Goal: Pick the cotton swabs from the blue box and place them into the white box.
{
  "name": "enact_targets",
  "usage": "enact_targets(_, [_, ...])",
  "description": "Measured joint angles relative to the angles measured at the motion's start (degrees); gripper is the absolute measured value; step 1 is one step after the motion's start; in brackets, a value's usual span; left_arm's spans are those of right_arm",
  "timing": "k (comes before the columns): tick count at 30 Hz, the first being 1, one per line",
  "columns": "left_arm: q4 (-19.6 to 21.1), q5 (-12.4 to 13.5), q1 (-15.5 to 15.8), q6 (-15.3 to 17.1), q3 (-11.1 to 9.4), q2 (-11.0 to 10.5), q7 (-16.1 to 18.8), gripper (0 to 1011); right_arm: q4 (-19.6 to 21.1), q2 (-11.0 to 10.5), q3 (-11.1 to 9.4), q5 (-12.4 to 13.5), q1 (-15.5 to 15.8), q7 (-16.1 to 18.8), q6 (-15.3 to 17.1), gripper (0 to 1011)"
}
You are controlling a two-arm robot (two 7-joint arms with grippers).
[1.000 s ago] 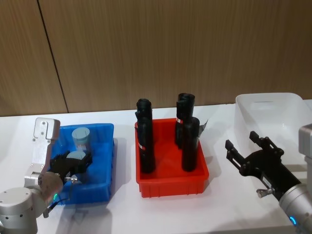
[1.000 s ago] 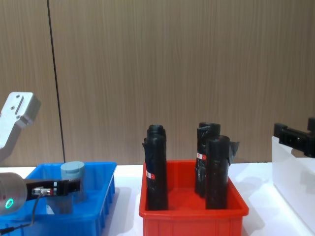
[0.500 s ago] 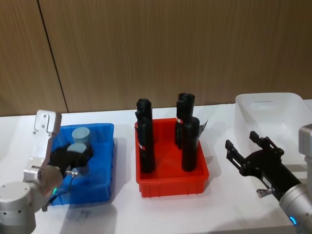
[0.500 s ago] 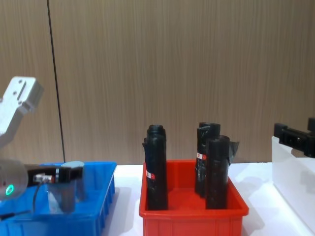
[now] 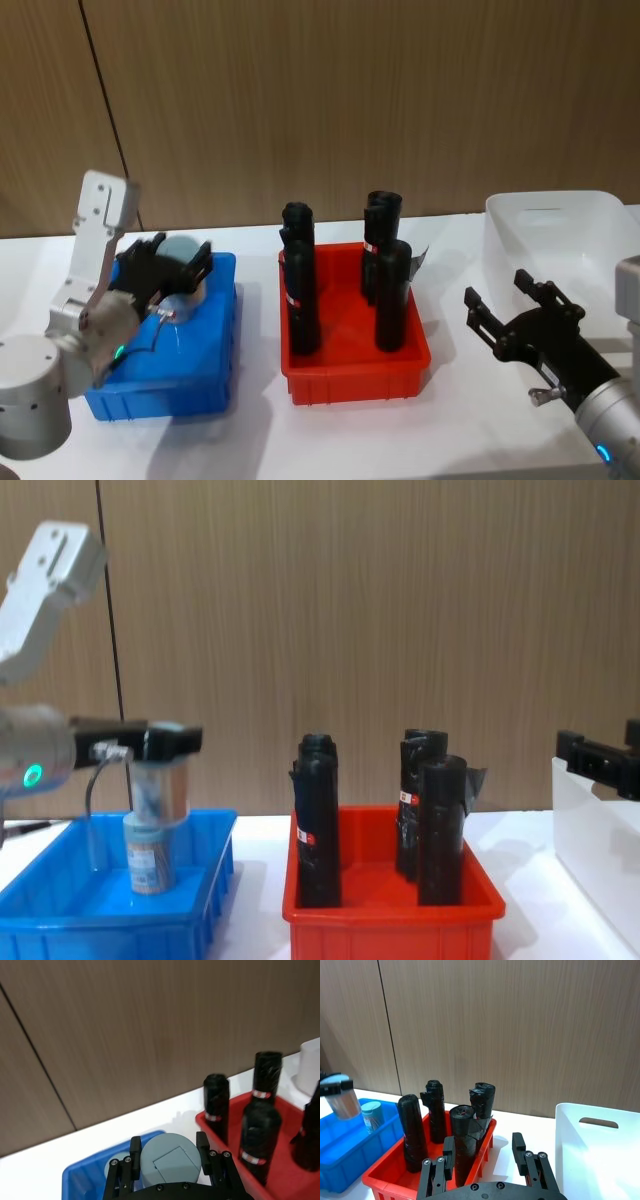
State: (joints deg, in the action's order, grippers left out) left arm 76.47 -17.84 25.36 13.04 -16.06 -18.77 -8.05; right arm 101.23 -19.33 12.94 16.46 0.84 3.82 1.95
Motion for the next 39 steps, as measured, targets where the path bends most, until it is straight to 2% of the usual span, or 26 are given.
enact_targets(7, [4.3,-0.2,0.1,-0.1,0.0,-0.1,-3.6,669,0.0,0.0,0.0,0.0,0.0,0.0,0.0,711])
enact_targets(20, [8.8,-2.1,1.9,0.2,-1.0,1.3,-11.1,669,0.0,0.0,0.0,0.0,0.0,0.0,0.0,712])
enact_targets(29, [9.5,-2.2,4.4,1.2,-2.6,3.4,-16.8,669,0.0,0.0,0.0,0.0,0.0,0.0,0.0,711])
enact_targets(39, [8.1,-1.3,7.1,2.3,-4.1,5.7,-21.2,669,0.0,0.0,0.0,0.0,0.0,0.0,0.0,711])
